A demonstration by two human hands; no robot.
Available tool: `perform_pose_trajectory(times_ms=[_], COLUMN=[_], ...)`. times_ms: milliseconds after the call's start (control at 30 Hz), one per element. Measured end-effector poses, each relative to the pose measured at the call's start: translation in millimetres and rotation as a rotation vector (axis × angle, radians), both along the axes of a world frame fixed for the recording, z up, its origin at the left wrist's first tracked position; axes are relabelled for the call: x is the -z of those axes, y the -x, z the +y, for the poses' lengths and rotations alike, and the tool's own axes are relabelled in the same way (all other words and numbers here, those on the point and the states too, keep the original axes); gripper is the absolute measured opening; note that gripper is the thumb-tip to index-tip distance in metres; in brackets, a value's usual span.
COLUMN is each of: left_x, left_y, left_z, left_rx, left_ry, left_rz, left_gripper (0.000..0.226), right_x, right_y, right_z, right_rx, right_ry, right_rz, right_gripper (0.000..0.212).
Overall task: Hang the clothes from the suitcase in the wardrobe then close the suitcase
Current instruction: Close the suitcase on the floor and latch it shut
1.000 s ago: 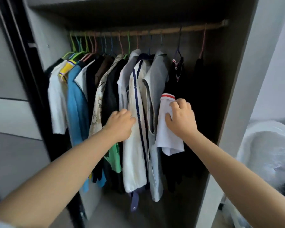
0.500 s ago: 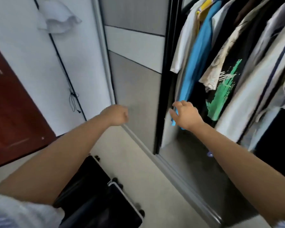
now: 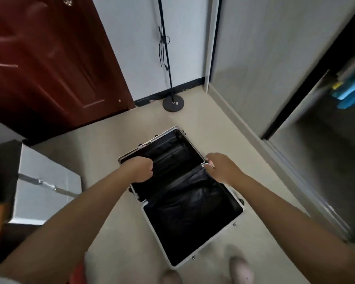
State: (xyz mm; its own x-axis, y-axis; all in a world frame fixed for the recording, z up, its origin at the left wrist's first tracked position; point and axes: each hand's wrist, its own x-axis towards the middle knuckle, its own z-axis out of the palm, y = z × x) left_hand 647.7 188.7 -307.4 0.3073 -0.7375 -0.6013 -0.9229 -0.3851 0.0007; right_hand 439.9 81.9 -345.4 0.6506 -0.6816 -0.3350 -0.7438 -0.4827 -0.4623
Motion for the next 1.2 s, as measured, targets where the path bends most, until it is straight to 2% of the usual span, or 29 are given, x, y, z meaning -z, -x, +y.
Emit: perform_pose_trajectory(times_ms=[133, 267, 400, 533, 667, 867, 967, 1100, 1200], left_x=[62.2, 117.6, 164.0, 257.8, 352.5, 497.7, 570.1, 644.6, 677.5], left_y=[-37.6, -61.4, -74.6, -98.0, -113.2, -136.9, -160.5, -193.6, -216.5], left_z=[35.5, 59.3, 73.0, 74.7, 78.2, 97.0, 93.8, 81.0, 65.1], left_rx=[-0.135, -0.152, -0.195, -0.242, -0.380, -0.607, -0.733, -0.890, -0.993], left_ry=[-0.095, -0.073, -0.051, -0.047, 0.012, 0.111, 0.189, 0.413, 0.575], left_rz=[0.045, 0.041, 0.014, 0.015, 0.069, 0.166, 0.179, 0.167, 0.187], left_gripper=[0.029, 0.013, 0.024, 0.027, 0.027, 0.040, 0.041, 0.036, 0.046], right_x=[53.3, 100.5, 152.6, 245.3, 338.6, 488.6, 562.2, 638.4, 675.8], right_y=[-27.4, -39.8, -52.6, -83.3, -116.4, -172.7, -203.7, -241.9, -258.3], right_z=[38.2, 36.3, 33.6, 39.3, 45.6, 73.0, 73.2, 67.7, 57.9], right_rx=[-0.036, -0.015, 0.019, -0.038, -0.072, -0.264, -0.331, -0.428, -0.504], right_ry=[-0.107, -0.182, -0.164, -0.162, -0.117, 0.099, 0.254, 0.397, 0.585], right_rz=[0.075, 0.142, 0.157, 0.211, 0.288, 0.397, 0.330, 0.220, 0.120], right_gripper=[0.035, 0.036, 0.035, 0.035, 0.037, 0.046, 0.059, 0.073, 0.063])
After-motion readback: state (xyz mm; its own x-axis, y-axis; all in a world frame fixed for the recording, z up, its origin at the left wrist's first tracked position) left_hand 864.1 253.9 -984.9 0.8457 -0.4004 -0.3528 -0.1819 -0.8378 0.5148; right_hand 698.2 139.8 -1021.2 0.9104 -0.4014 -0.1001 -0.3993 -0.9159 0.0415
